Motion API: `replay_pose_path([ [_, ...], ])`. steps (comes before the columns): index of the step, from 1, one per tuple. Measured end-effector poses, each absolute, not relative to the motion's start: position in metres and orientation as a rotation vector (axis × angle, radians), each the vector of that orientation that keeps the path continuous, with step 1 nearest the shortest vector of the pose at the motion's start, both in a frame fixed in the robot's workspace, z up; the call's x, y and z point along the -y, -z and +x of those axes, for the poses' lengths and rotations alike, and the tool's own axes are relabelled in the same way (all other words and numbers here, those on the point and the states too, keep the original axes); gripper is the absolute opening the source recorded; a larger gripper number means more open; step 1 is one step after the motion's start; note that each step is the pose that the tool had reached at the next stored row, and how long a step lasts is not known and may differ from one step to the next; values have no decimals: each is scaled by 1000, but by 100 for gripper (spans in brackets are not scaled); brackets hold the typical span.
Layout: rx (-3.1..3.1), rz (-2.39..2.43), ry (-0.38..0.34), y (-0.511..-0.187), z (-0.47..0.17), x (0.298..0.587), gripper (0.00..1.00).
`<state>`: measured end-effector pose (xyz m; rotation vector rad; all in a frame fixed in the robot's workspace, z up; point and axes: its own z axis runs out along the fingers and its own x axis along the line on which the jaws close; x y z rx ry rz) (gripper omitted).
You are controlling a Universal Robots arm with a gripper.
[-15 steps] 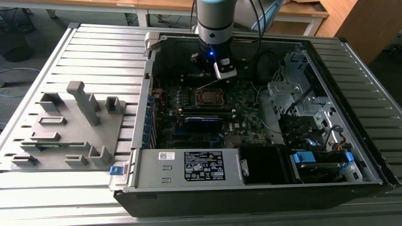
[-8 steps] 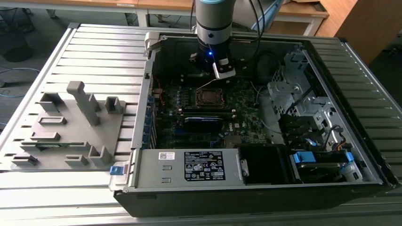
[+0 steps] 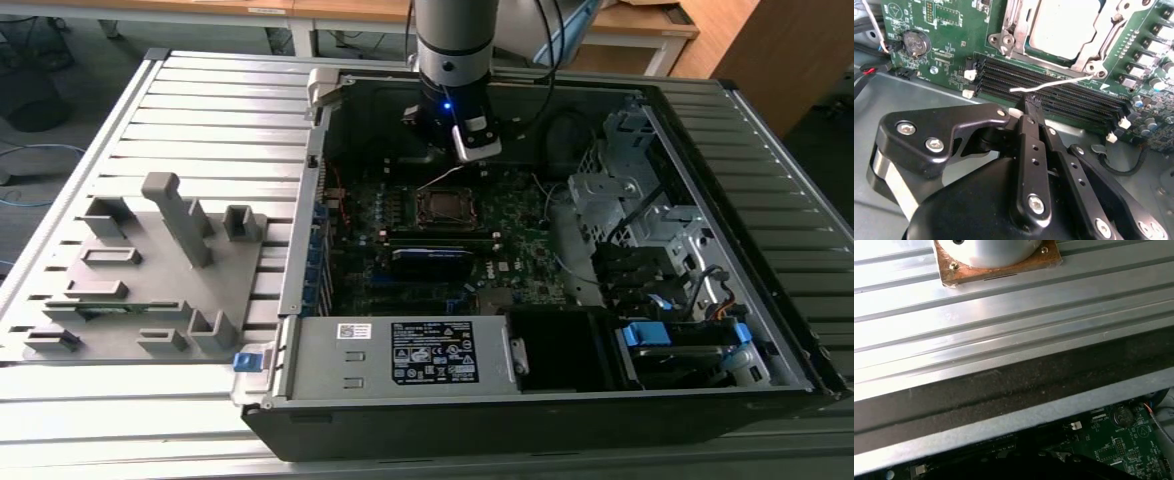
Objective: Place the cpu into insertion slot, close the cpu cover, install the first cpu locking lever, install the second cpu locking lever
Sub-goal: 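Install the first cpu locking lever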
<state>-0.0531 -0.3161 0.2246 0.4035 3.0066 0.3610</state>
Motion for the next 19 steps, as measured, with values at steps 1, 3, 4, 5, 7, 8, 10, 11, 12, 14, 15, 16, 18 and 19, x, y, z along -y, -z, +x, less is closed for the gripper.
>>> replay_pose_path([
  [1,-3007,403,-361,-225,-53,316,11],
  [3,-3006,403,-361,-226,-53,317,11],
  [4,-3006,403,-361,-226,-53,317,11],
  [5,-3006,403,-361,-226,-53,318,11],
  [7,-3004,403,-362,-227,-53,319,11],
  [8,-3003,403,-362,-227,-54,320,11],
  [10,-3002,402,-362,-227,-54,320,11],
  [11,-3001,402,-362,-227,-54,321,11],
  [12,-3000,401,-362,-227,-54,321,11],
  [14,-2998,401,-363,-227,-55,322,11],
  [15,-2998,401,-363,-227,-55,322,11],
  [16,-2997,401,-363,-227,-55,323,11],
  [18,-2997,401,-363,-227,-55,324,11],
  [19,-2997,401,-363,-227,-55,324,11],
])
